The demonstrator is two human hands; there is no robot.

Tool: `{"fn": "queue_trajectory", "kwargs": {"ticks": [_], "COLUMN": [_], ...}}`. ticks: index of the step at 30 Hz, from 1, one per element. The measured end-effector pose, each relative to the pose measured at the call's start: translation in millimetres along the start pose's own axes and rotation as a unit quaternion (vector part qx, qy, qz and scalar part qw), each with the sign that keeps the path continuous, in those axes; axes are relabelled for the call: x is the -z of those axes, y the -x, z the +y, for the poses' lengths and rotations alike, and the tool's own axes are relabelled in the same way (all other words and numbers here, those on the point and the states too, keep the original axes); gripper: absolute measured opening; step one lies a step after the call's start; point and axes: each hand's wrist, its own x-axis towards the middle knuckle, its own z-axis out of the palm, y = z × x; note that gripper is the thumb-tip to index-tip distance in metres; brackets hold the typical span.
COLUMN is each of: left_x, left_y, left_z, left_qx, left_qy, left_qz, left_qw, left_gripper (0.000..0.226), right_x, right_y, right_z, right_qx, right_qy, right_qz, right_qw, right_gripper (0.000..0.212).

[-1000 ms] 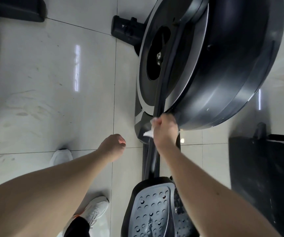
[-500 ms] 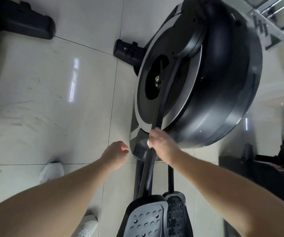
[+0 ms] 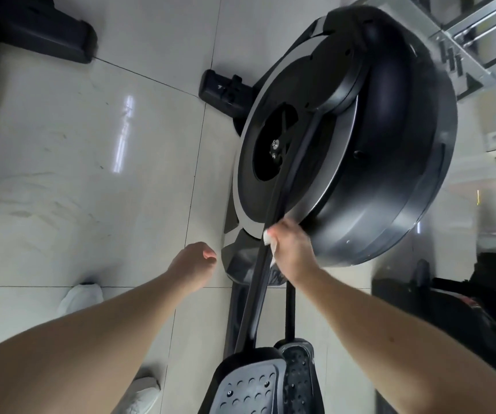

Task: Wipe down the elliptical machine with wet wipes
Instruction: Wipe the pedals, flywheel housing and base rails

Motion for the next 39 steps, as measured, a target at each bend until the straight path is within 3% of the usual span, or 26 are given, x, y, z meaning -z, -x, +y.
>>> {"fn": "queue_trajectory", "kwargs": {"ticks": [3, 8, 12, 14, 16, 18, 21, 23, 27, 30, 34, 39], "left_x": [2.7, 7.7, 5.3, 4.2, 3.4, 5.1, 14.1, 17.1, 18.4, 16.4, 21.1, 46.1], "left_y": [-2.5, -2.9, -7.3, -8.2, -8.4, -7.7, -9.3, -10.7, -12.4, -11.4, -4.5, -1.1], "left_z": [6.6, 12.2, 11.7, 15.7, 20.3, 24.2, 28.6, 30.9, 37.4, 38.6, 38.3, 50.8], "left_qx": [-0.001, -0.004, 0.0, -0.003, -0.013, -0.026, -0.021, -0.022, -0.019, -0.02, -0.017, -0.019], "left_qy": [0.035, 0.038, 0.036, 0.042, 0.04, 0.04, 0.067, 0.067, 0.072, 0.065, 0.056, 0.045], "left_qz": [0.002, 0.003, 0.011, 0.012, 0.005, -0.005, -0.004, -0.004, -0.011, -0.016, -0.019, -0.005], "left_qw": [0.999, 0.999, 0.999, 0.999, 0.999, 0.999, 0.998, 0.998, 0.997, 0.998, 0.998, 0.999], "left_gripper": [0.024, 0.026, 0.024, 0.022, 0.021, 0.022, 0.02, 0.018, 0.02, 0.017, 0.021, 0.016], "right_x": [35.5, 82.6, 71.1, 46.0, 17.3, 19.8, 68.1, 107.1, 106.8, 64.4, 39.6, 98.3], "right_y": [-56.6, -120.5, -116.0, -93.0, -63.3, -65.9, -119.4, -149.5, -143.4, -98.6, -59.7, -136.3], "right_z": [-7.2, -3.8, -7.7, -13.5, -21.5, -24.5, -28.7, -31.3, -29.2, -21.5, -20.6, -25.7], "right_qx": [0.005, 0.02, 0.009, 0.055, 0.12, 0.126, 0.102, 0.093, 0.101, 0.158, 0.22, 0.19], "right_qy": [0.063, 0.155, 0.166, 0.241, 0.328, 0.365, 0.415, 0.479, 0.551, 0.565, 0.533, 0.522], "right_qz": [0.035, 0.081, 0.157, 0.065, -0.098, -0.176, -0.085, -0.041, -0.104, -0.168, -0.254, -0.18], "right_qw": [0.997, 0.984, 0.973, 0.967, 0.932, 0.905, 0.9, 0.872, 0.822, 0.792, 0.777, 0.812], "right_gripper": [0.036, 0.036, 0.02, 0.015, 0.013, 0.01, 0.004, 0.014, 0.053, 0.065, 0.056, 0.036]}}
